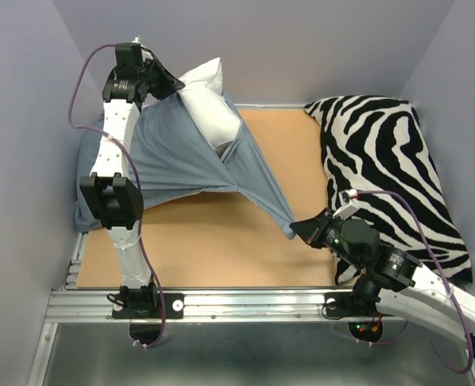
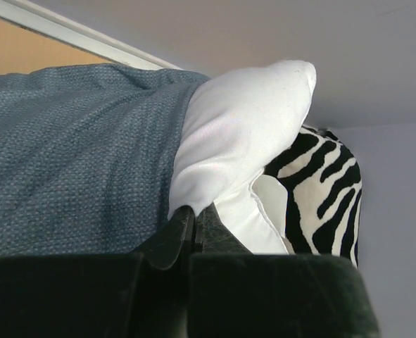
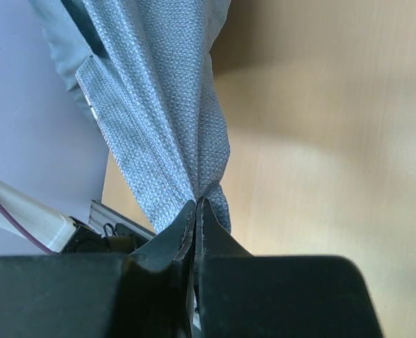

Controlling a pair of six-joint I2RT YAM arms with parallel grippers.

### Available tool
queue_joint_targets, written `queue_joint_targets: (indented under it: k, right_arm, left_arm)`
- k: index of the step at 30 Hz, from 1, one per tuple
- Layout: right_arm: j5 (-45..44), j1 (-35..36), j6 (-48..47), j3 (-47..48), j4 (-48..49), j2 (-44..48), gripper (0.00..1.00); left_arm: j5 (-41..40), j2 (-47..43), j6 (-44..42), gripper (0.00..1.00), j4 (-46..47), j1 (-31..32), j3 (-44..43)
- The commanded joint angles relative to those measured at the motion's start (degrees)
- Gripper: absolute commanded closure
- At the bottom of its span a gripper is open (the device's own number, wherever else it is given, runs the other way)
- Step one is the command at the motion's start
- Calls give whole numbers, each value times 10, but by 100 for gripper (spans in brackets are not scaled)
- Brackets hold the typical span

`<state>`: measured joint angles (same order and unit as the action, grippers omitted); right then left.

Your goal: Remove the pillowcase from the pillow

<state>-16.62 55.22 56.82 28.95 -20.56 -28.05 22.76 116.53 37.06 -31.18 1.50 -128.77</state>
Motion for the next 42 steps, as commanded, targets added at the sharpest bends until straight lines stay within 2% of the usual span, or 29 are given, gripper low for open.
queue_joint_targets:
  k: [1, 11, 21, 23, 26, 30, 32, 33, 34, 37, 42]
  right_arm:
    - [-9, 8, -28, 28, -147, -2, 99]
    - [-15, 8, -22, 44, -178, 32, 99]
    - [-20, 8, -28, 58, -180, 17, 99]
    - [-18, 7, -34, 59, -175, -13, 99]
    - [-14, 8, -54, 62, -118, -56, 98]
    - [-11, 9, -95, 118, -49, -232, 90]
    - [-11, 8, -129, 162, -25, -284, 63]
    - [-24, 5, -139, 180, -21, -314, 40]
    - [-28, 2, -150, 195, -22, -320, 31]
    - [-28, -3, -194, 267, -22, -303, 16]
    - [-39, -18, -230, 349, -41, -300, 3]
  left_arm:
    - [-118, -12, -28, 100, 116, -78, -3]
    - [-92, -2, -24, 100, 109, -102, -7]
    - [-70, 0, -24, 100, 122, -103, 23]
    - [-60, -10, -24, 100, 133, -101, 41]
    - [-32, -24, -45, 100, 132, -78, 48]
    - [-50, -82, -75, 100, 142, -25, 98]
    - [-61, -131, -77, 100, 163, 19, 157]
    - [-70, -169, -78, 100, 186, 33, 211]
    - [-82, -188, -75, 100, 201, 46, 243]
    - [-94, -234, -72, 100, 246, 98, 342]
    - [-123, -270, -72, 100, 285, 161, 431]
